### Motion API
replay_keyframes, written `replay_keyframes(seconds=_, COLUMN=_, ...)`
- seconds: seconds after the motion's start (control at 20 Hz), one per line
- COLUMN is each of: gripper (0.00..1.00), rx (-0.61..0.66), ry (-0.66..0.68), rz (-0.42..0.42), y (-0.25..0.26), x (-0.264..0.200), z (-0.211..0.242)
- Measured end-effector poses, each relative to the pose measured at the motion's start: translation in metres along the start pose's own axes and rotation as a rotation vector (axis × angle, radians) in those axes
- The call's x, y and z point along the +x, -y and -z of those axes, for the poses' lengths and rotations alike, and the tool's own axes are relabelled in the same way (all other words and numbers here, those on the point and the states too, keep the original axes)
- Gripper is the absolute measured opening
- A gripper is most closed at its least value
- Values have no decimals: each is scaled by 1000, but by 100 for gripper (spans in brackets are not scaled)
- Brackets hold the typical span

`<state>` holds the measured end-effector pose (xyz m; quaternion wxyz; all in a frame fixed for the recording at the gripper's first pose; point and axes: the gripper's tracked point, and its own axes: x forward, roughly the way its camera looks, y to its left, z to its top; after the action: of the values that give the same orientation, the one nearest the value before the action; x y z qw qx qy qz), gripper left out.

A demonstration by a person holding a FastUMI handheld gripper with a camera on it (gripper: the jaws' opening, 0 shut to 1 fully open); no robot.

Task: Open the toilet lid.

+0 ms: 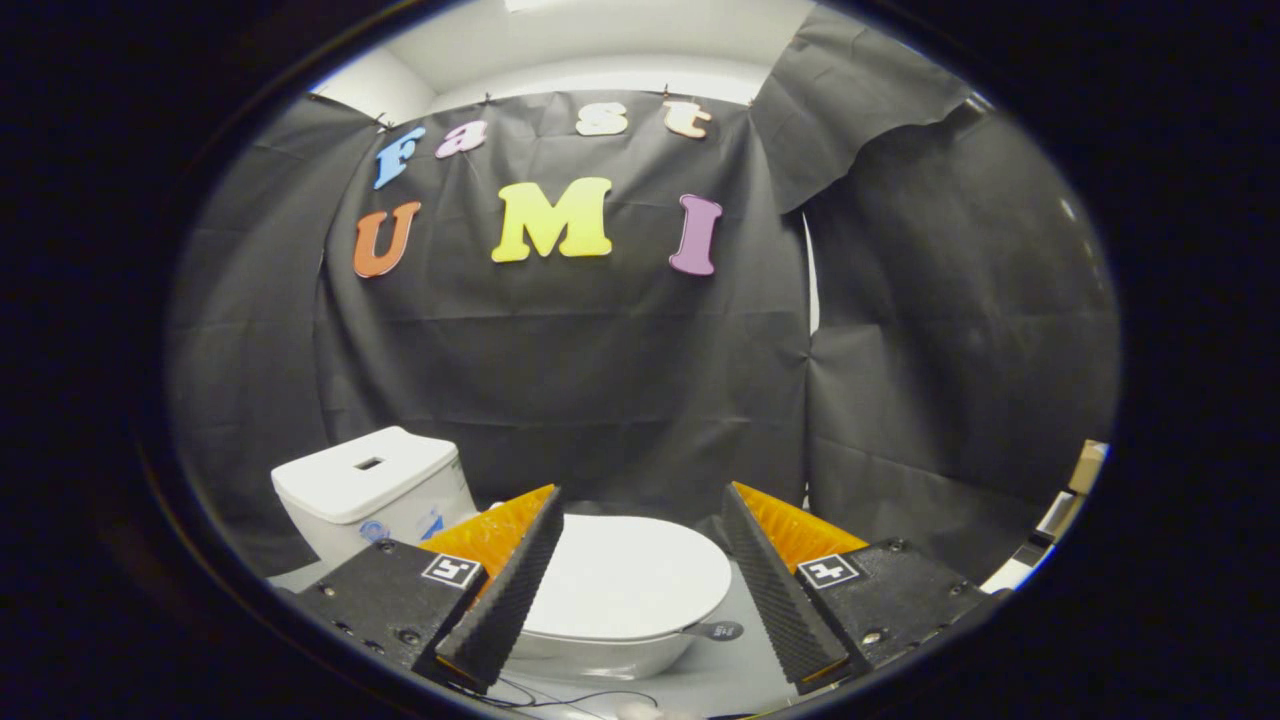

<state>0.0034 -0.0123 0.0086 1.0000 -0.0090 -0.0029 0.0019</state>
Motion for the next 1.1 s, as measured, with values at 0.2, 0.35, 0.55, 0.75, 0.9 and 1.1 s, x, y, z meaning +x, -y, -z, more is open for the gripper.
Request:
replay_keyframes(seconds=0.2, gripper=100, rx=19, ry=-2, rz=-32, y=10, x=11, z=0)
replay_keyframes(seconds=0.35, gripper=100, rx=54, ry=-9, rz=-53, y=23, x=27, z=-1)
replay_keyframes(seconds=0.55, gripper=100, rx=130, ry=-101, rz=-90, y=32, x=54, z=15)
replay_keyframes(seconds=0.75, gripper=100, rx=212, ry=-185, rz=-117, y=44, x=83, z=40)
replay_keyframes(seconds=0.9, gripper=100, rx=284, ry=-254, rz=-110, y=57, x=104, z=69)
replay_keyframes(seconds=1.1, gripper=100, rx=443, ry=-355, rz=-108, y=70, x=113, z=112)
